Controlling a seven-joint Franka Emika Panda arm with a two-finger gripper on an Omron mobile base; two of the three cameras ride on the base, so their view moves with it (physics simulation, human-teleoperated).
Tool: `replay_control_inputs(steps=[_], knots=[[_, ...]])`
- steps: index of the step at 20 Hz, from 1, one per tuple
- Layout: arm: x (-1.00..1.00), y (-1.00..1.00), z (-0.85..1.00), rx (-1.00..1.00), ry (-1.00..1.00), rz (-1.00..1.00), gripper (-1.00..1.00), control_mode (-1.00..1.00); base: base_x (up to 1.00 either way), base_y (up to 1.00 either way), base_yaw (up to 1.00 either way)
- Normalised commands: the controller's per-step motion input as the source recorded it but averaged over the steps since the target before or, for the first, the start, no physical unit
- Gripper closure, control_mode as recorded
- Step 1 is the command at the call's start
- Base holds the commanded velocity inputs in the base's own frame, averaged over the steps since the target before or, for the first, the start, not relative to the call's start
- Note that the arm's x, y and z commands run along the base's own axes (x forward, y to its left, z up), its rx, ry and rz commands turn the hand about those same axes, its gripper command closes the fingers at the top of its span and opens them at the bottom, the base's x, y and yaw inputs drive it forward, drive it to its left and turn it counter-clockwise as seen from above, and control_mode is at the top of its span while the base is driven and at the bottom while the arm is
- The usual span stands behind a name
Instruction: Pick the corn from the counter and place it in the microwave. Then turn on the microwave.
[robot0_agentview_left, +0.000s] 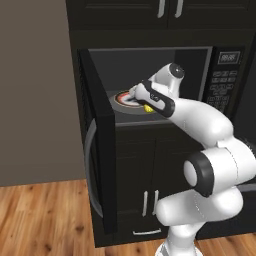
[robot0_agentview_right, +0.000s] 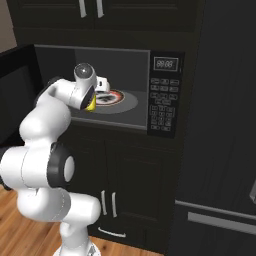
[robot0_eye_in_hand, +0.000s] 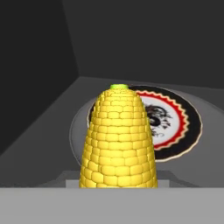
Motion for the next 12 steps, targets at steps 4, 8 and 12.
replay_control_inputs(steps=[4, 8, 12], knots=[[0.12, 0.01, -0.01, 0.0, -0.04, 0.0, 1.0, -1.0, 0.0, 0.0, 0.0], [0.18, 0.0, -0.01, 0.0, -0.05, 0.0, 1.0, -1.0, 0.0, 0.0, 0.0], [0.22, 0.0, 0.0, 0.0, 0.0, 0.0, 1.0, -1.0, 0.0, 0.0, 0.0]])
